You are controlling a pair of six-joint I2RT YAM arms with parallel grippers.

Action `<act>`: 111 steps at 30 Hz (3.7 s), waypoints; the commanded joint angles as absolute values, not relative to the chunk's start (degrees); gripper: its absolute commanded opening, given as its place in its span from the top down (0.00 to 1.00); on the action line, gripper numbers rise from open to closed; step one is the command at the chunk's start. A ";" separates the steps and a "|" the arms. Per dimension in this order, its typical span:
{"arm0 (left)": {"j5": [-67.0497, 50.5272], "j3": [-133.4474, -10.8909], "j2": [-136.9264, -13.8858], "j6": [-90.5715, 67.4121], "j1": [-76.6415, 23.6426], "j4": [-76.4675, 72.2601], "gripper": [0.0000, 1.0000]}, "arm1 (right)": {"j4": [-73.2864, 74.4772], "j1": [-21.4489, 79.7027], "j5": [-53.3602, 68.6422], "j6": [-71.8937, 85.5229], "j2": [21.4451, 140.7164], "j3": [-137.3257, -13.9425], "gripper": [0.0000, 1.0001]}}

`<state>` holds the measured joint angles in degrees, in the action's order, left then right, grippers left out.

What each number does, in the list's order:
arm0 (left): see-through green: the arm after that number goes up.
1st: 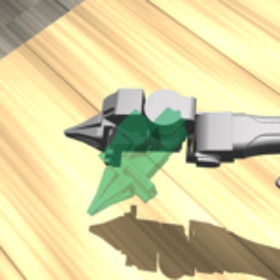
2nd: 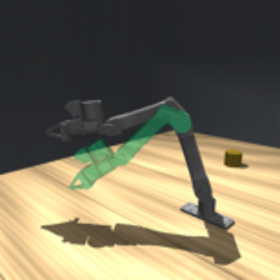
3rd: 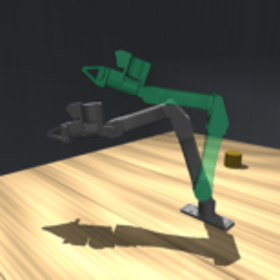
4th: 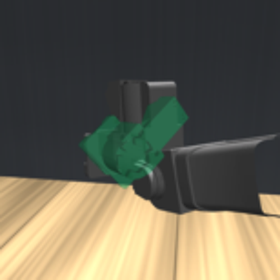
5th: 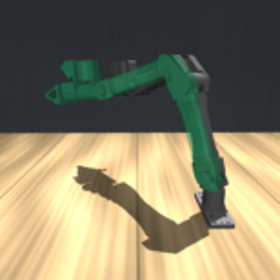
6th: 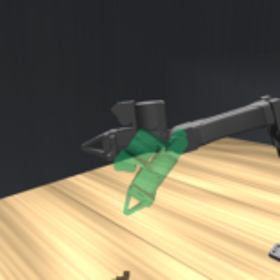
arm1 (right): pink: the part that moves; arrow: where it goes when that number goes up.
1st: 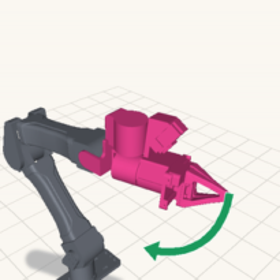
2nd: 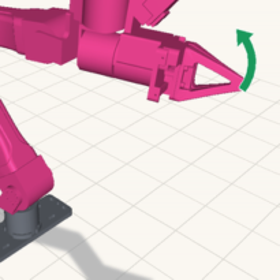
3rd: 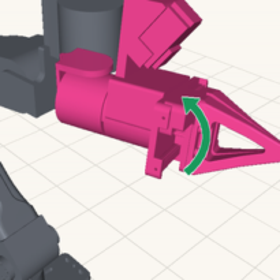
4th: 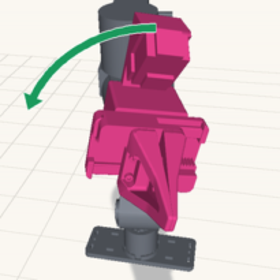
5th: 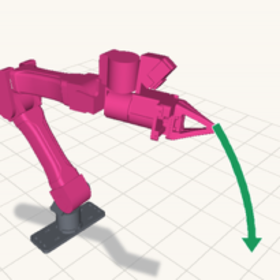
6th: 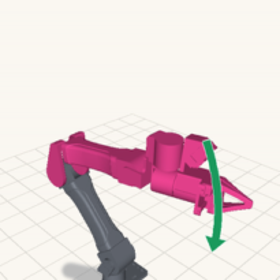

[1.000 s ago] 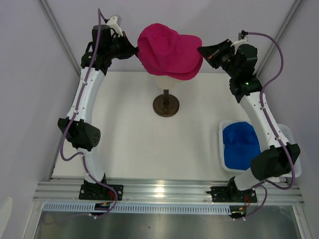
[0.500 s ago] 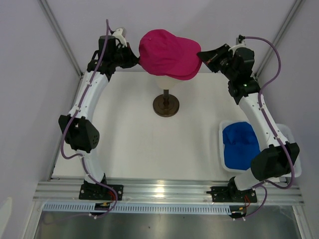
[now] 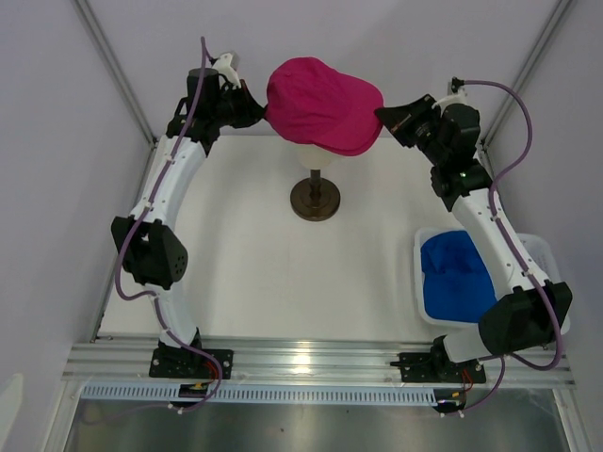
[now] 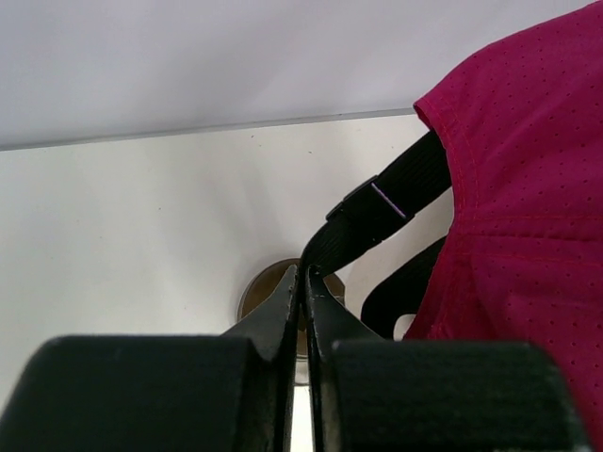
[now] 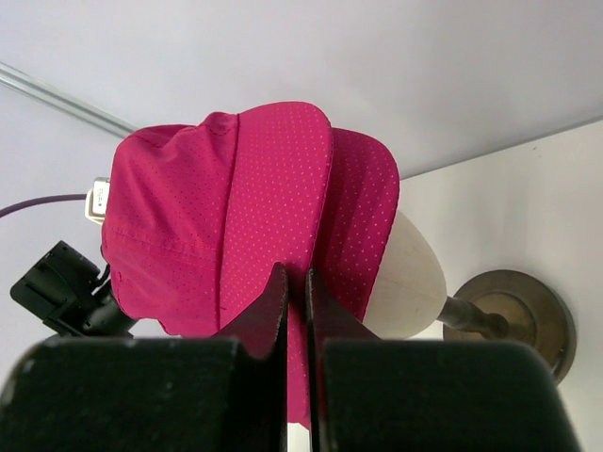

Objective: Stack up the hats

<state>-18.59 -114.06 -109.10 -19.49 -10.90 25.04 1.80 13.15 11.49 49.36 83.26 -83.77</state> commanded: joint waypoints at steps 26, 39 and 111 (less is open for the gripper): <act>-1.31 -109.53 -79.83 -12.04 -7.47 27.07 0.00 | 41.73 -12.64 -4.82 22.14 57.16 -80.26 0.01; -8.87 -82.71 -63.46 -21.44 -8.17 15.12 0.01 | 36.74 -27.16 5.80 34.72 49.84 -45.36 0.00; -10.28 -60.19 -57.92 -16.51 -25.66 25.92 0.05 | 42.45 -10.81 -0.71 29.39 44.92 -54.65 1.00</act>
